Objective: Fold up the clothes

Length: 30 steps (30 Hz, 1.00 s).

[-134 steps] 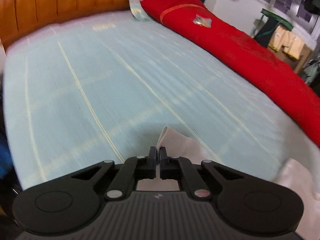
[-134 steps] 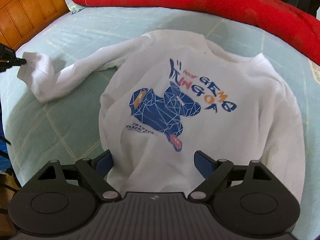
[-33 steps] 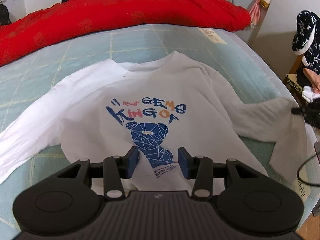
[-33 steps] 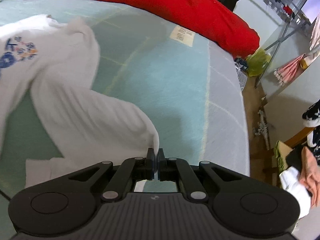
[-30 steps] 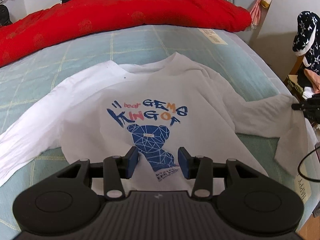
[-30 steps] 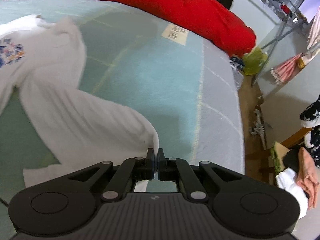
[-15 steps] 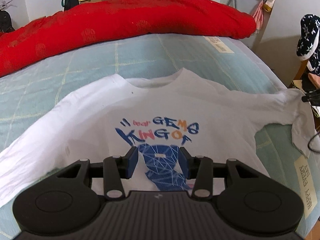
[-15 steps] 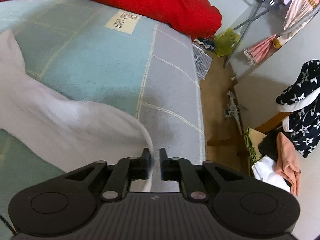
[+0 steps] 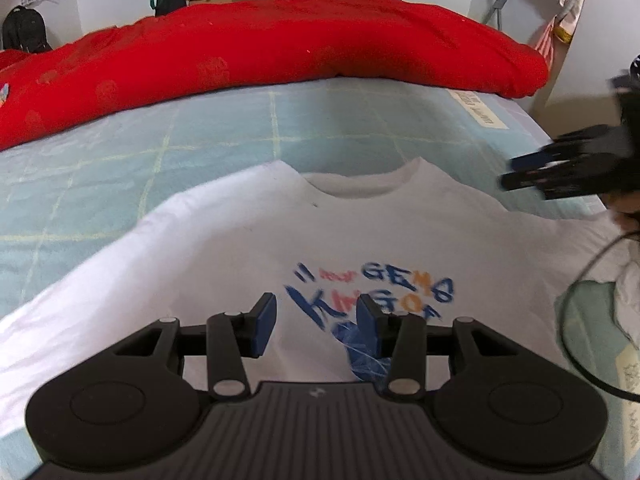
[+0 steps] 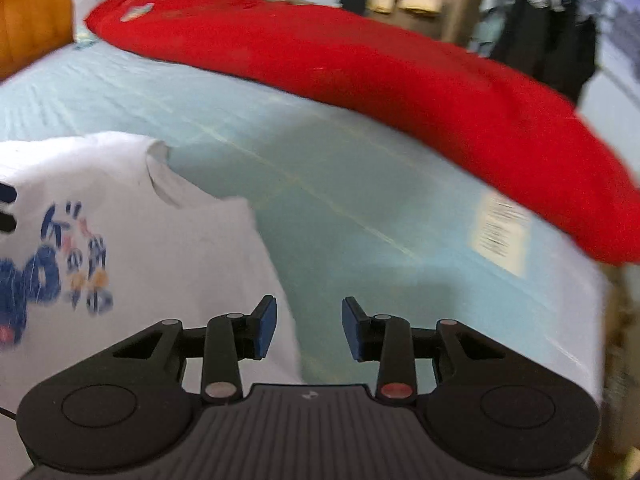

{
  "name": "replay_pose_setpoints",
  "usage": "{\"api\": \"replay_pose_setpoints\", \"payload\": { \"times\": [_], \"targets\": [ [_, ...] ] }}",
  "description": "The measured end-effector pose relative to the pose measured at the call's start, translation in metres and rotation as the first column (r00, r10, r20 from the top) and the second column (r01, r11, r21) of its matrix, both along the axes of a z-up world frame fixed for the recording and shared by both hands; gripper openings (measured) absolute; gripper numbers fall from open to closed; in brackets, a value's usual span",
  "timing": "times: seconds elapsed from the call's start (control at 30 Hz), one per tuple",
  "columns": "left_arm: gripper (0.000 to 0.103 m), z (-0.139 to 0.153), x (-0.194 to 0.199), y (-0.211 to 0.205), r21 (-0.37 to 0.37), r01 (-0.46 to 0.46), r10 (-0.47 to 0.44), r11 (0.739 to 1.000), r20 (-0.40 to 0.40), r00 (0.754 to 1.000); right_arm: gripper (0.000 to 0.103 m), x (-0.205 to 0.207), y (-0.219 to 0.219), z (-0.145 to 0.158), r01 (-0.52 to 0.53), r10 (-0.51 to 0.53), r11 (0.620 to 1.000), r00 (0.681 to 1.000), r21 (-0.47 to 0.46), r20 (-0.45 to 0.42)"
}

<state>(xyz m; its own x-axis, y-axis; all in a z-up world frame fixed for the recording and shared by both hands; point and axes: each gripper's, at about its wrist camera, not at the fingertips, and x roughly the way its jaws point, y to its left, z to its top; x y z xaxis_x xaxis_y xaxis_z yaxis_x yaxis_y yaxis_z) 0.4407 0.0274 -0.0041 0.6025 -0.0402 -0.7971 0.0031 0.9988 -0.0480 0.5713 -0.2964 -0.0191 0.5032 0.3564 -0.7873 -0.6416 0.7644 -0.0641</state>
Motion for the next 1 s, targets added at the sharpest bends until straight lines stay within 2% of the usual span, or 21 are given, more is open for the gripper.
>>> {"api": "replay_pose_setpoints", "payload": {
  "times": [0.17,0.27,0.33,0.47,0.53,0.63,0.77,0.83,0.9,1.0],
  "targets": [
    [0.044,-0.003,0.008,0.015,0.001,-0.014,0.014,1.000,0.006,1.000,0.040,0.047,0.021,-0.031,0.003,0.010,0.994,0.993,0.113,-0.114],
    [0.044,-0.003,0.012,0.027,-0.009,-0.002,0.002,1.000,0.000,1.000,0.040,0.051,0.030,-0.041,-0.006,0.022,0.994,0.989,0.108,-0.147],
    [0.044,0.001,0.021,0.039,-0.022,0.020,-0.020,1.000,0.006,1.000,0.040,0.050,0.035,-0.038,-0.019,0.034,0.994,0.990,0.108,-0.139],
    [0.044,0.011,0.047,0.064,-0.031,0.079,-0.079,0.996,0.014,0.997,0.040,0.057,0.033,-0.016,-0.001,0.029,0.977,0.991,0.211,-0.129],
    [0.044,0.011,0.070,0.071,0.003,0.138,-0.138,0.990,0.021,0.990,0.041,0.064,0.038,-0.011,0.004,0.032,0.968,0.990,0.250,-0.140],
    [0.044,0.009,0.105,0.078,0.081,0.230,-0.234,0.970,0.041,0.971,0.041,0.072,0.055,-0.017,-0.014,0.051,0.971,0.987,0.237,-0.150],
    [0.044,-0.007,0.155,0.082,0.077,0.326,-0.329,0.942,0.027,0.944,0.040,0.077,0.079,-0.033,-0.045,0.081,0.977,0.983,0.208,-0.165],
    [0.044,-0.023,0.174,0.078,0.089,0.376,-0.377,0.922,-0.003,0.926,0.040,0.075,0.088,-0.039,-0.065,0.095,0.981,0.981,0.181,-0.167],
    [0.043,-0.038,0.183,0.075,0.114,0.438,-0.436,0.892,-0.041,0.899,0.041,0.073,0.095,-0.043,-0.086,0.110,0.986,0.981,0.144,-0.162],
    [0.043,-0.054,0.188,0.073,0.100,0.498,-0.488,0.862,-0.107,0.866,0.041,0.066,0.102,-0.046,-0.130,0.142,0.987,0.980,0.094,-0.139]
  ]
}}
